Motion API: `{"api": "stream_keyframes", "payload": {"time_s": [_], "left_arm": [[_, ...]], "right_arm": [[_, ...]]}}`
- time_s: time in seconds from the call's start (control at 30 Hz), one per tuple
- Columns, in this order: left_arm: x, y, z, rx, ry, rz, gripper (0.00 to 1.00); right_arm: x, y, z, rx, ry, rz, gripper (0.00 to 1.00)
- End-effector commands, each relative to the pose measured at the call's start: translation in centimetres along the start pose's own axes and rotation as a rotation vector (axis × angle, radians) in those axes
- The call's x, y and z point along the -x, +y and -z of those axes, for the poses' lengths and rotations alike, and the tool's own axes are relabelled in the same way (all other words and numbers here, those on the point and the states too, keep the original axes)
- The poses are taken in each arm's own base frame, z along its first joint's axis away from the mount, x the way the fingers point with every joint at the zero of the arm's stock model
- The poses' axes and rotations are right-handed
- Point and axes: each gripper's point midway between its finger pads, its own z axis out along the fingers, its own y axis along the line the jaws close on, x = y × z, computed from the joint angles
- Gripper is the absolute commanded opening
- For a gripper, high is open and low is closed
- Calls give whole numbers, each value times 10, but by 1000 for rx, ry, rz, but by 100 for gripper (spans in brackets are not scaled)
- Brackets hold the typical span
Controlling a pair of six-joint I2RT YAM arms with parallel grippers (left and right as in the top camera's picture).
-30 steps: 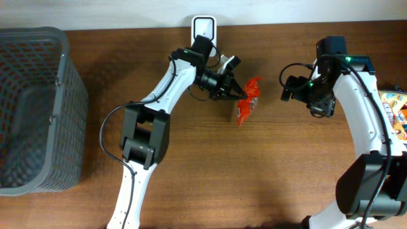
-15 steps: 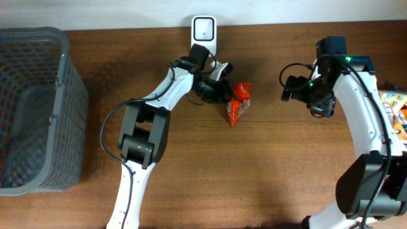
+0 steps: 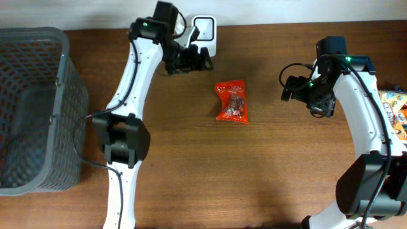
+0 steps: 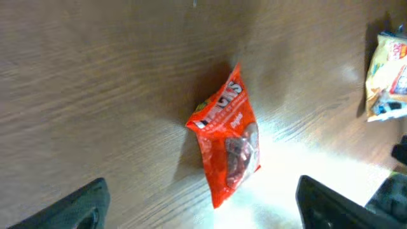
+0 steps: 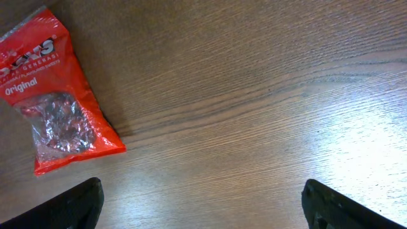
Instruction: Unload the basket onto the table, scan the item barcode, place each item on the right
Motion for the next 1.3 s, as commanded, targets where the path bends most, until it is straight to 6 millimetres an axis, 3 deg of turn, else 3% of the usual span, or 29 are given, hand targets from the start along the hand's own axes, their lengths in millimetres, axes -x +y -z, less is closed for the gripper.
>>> {"api": "stream_keyframes", "payload": {"time_s": [0.0,0.13,0.23,0.37,0.5,0.63,0.8,0.9,0.93,1.03,1.1,1.13,1.17,1.27], "left_arm": [[-3,1,19,83,-10,-33,32],[-15,-8,13,91,35,-38,1],[-21,-21,-1,127,56,-80,0],[-32,-16,-26,354,69,-25,0],[-42,-36,-62,343,94,-25,0],[-55,-34,-93,346,138,54,0],[-65,-42,-138,303,172,16,0],[-59,-7,-132,497,132,-1,0],[-59,-3,-126,509,137,6,0],[-40,-29,-88,398,85,56,0],[-29,-66,-65,216,56,67,0],[-29,-87,-61,118,66,63,0],[-31,-94,-63,85,78,62,0],[-47,-94,-88,100,138,91,0]], "right_arm": [[-3,3,0,5,4,10,98],[-3,3,0,5,4,10,98],[-2,2,0,5,4,9,98],[-3,3,0,5,4,10,98],[-2,2,0,5,4,9,98],[-2,2,0,5,4,9,98],[-2,2,0,5,4,9,98],[-3,3,0,5,4,10,98],[-2,2,0,5,4,9,98],[-2,2,0,5,4,9,98],[-3,3,0,5,4,10,98],[-2,2,0,5,4,9,99],[-2,2,0,5,4,9,98],[-2,2,0,5,4,9,98]]}}
